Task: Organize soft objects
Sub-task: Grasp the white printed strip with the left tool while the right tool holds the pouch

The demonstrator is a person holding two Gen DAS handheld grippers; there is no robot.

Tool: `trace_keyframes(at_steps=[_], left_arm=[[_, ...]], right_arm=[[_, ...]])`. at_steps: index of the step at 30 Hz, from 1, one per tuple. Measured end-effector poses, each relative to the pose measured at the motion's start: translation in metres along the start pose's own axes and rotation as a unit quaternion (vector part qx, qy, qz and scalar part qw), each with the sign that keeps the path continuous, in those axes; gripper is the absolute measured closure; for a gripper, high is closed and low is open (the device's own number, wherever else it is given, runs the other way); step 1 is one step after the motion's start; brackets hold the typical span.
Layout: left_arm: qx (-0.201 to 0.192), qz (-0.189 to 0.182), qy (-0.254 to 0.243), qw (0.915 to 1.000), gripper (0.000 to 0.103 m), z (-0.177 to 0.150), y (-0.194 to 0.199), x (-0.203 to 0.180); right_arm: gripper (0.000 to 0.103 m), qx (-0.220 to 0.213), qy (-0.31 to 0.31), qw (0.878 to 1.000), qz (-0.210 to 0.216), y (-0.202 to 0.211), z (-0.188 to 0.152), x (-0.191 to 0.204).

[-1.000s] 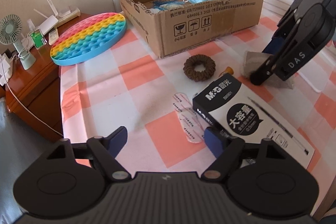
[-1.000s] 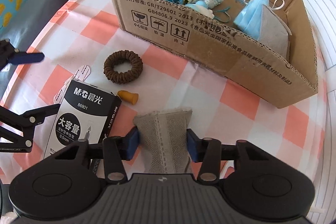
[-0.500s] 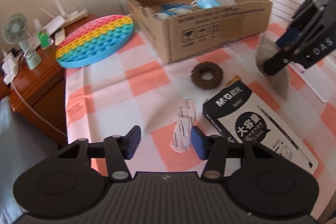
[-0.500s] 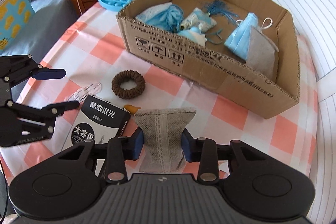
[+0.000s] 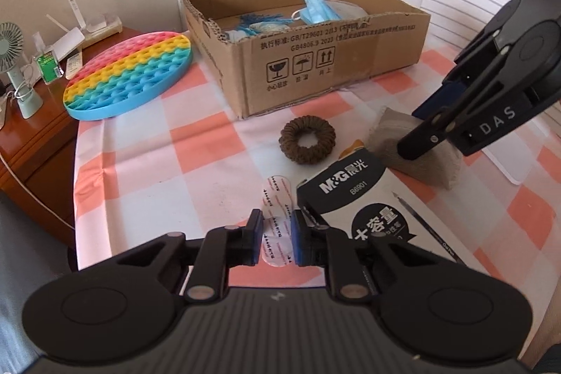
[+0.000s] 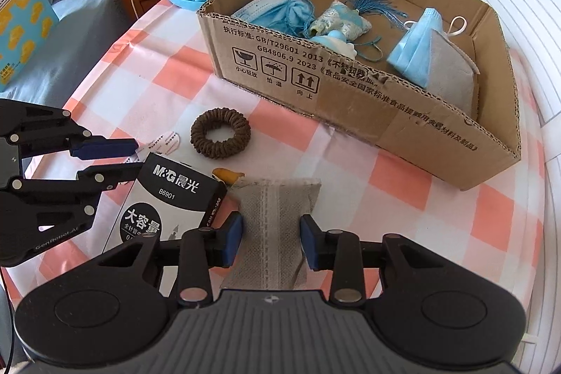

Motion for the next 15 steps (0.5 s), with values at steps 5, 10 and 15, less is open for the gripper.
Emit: trace_keyframes(at_steps=[5,10,15], left_arm=[[0.003,0.01,0.002,0.9999,0.088,0.0,0.003,0.006],[0.002,0.009,0.005,0.9999,0.088,0.0,0.006,0.008],[0.003,0.007,0.007,1.0,0.088,0.002,0.008,0.009]], right_arm=[[0.054,-0.001,-0.015,1.0,0.003,-0.001,0.0,-0.005],[0.042,0.011,-0.035,0.999,0.01,-0.012,-0.004,-0.007],[0.067,0.011,-0.007,1.0,-0.01,-0.015,-0.007,0.0]])
Point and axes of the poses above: each gripper's, at about its wrist camera, not at the fingertips, and y roughly against the way its jaws point, x to its left, z to its top, the point moved 5 cm from there along -y, roughly the way its jaws point, and after that the axes turned 8 degrees about -x, right-handed, at the moved point
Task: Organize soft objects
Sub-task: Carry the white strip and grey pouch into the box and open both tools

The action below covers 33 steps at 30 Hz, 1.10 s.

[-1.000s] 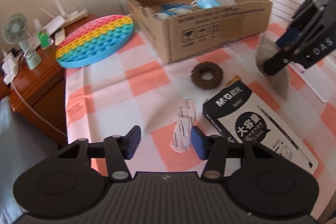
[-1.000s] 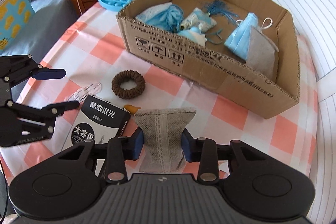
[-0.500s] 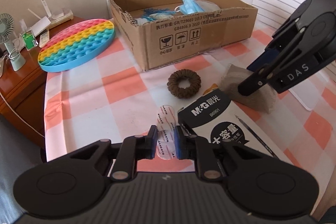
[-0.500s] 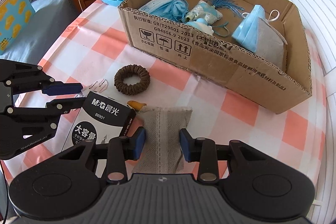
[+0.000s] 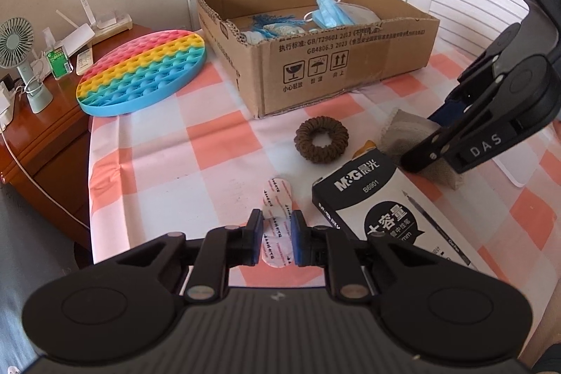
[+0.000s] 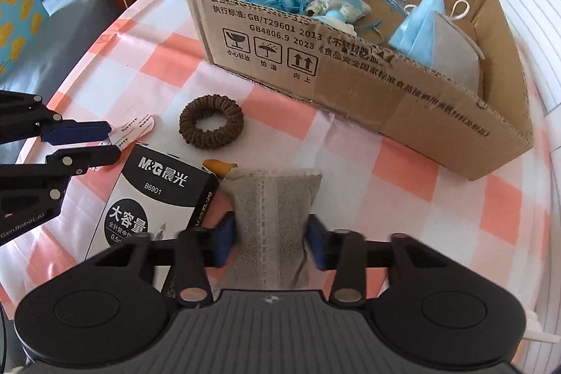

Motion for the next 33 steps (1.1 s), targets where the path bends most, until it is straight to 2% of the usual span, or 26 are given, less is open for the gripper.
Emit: trace_keyframes(at_steps=[9,14,21,29,30,32,33], left_arm=[[-0.012,0.002,-0.005,0.9999,0.088,0.017,0.023,-0.001],[-0.031,0.0,-0.013,0.9994,0.088,0.041,0.039,-0.005],[-0.078,0.006,-0.036,0.9963,0.088,0.107,0.038,-0.014],[-0.1,0.012,-0.032,0.9944,0.088,0.198,-0.025,-0.017],[-0.1,0.017,-0.029,0.9944,0.086,0.206,-0.034,-0.016],[-0.104,0.03,-0.021,0.9939,0.069,0.216,-0.054,-0.012],[-0.103,0.037,-0.019,0.9939,0.049,0.217,-0.062,-0.01]], right_arm=[[0.071,-0.024,0.008,1.0,0.006,0.025,0.007,-0.001],[0.071,-0.045,0.004,0.999,0.013,0.049,0.013,-0.005],[0.071,-0.106,-0.006,0.994,0.01,0.094,0.037,-0.025],[0.071,-0.138,-0.033,0.99,-0.005,0.111,0.066,-0.06],[0.071,-0.141,-0.037,0.989,-0.005,0.111,0.069,-0.064],[0.071,-0.144,-0.043,0.989,-0.006,0.11,0.073,-0.071],[0.071,-0.146,-0.046,0.988,-0.007,0.109,0.075,-0.075]])
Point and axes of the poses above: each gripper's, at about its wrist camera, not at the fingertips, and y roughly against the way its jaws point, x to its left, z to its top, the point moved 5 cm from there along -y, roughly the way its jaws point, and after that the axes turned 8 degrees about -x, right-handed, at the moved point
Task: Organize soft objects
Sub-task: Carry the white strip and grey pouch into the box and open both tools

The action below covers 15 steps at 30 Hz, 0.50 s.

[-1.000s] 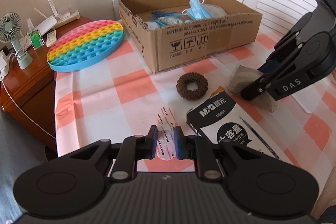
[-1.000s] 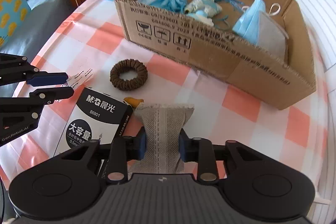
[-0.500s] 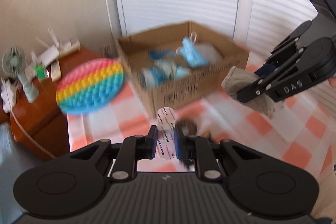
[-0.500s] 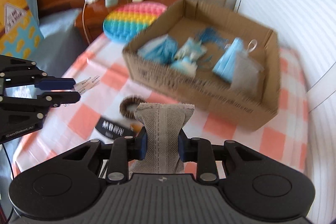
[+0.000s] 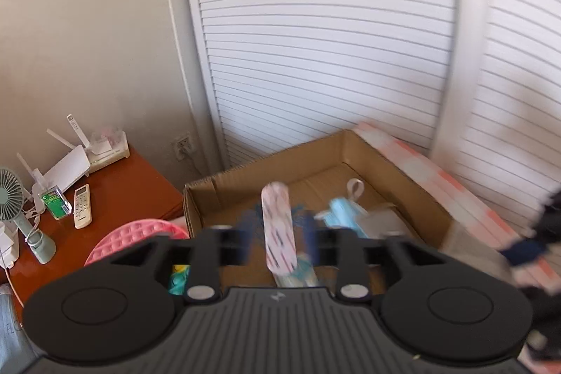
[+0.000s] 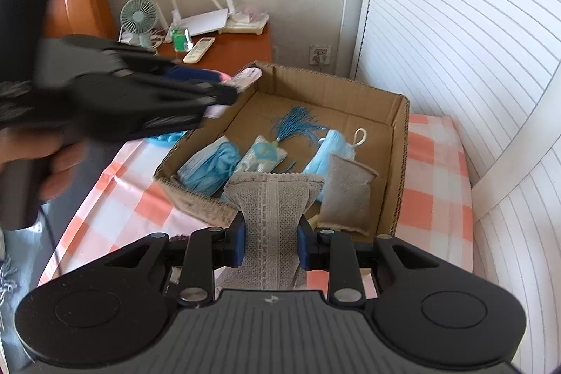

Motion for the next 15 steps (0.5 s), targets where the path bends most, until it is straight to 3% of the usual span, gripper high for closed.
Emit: trace_keyframes(at_steps=[1,5,7,15], left_arm=[[0.001,0.011,0.003,0.9999,0.032,-0.002,-0.005,0.002],[0.008,0.022,0.007,0.9997,0.027,-0.016,0.006,0.009],[0.008,0.021,0.012,0.9997,0.018,-0.023,0.025,0.013],[0.009,0.036,-0.002,0.9993,0.009,-0.061,0.104,0.02]], right_arm=[[0.071,-0.001,-0.003,1.0,0.0,-0.001,0.002,-0.003],[0.071,-0.002,-0.01,1.0,-0.005,-0.006,0.005,-0.013],[0.071,-0.004,-0.01,1.0,-0.007,-0.008,0.006,-0.015],[0.071,-0.009,-0.013,1.0,-0.013,-0.021,0.024,-0.012]])
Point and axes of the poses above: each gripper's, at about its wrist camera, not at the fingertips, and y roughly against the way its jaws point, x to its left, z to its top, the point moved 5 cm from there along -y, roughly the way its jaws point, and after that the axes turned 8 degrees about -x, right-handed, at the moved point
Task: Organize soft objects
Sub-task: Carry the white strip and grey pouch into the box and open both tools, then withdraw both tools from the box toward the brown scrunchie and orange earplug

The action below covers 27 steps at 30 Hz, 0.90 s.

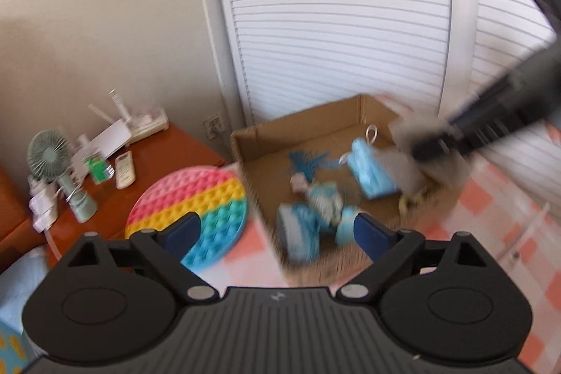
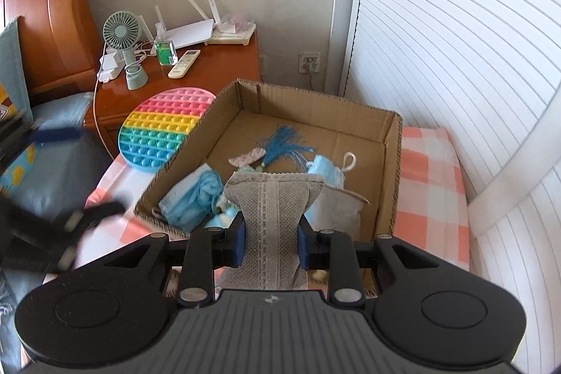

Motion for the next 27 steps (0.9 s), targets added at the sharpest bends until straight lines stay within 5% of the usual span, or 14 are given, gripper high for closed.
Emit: trace_keyframes(at_steps=[4,6,9,15,27], left_arm=[[-0.002,0.017,0.006,0.9998,0.007,-0.024,0.03,0.002],[-0.002,0.023,0.013,0.9996,0.004,-0.037,0.042,0.0],[0.003,0.028,0.02,0.9994,0.004,-0.054,0.055,-0.004],[0.005,0.048,0.042,0.998,0.004,-0.079,0.074,-0.008],[-0.012,0.066,0.084,0.9942,0.001,-0.101,0.097,0.0]], right_arm=[[0.067,-0.008,0.007,1.0,-0.012,-0.012,0.013,0.009],[0.04,-0.01,0.003,1.0,-0.017,-0.02,0.018,0.011],[0.015,-0.016,-0.007,1.0,-0.024,-0.026,0.023,0.011],[0.002,-0.03,-0.029,0.999,-0.032,-0.014,0.018,0.018],[0.0,-0.008,-0.025,1.0,0.0,0.016,-0.031,0.072]])
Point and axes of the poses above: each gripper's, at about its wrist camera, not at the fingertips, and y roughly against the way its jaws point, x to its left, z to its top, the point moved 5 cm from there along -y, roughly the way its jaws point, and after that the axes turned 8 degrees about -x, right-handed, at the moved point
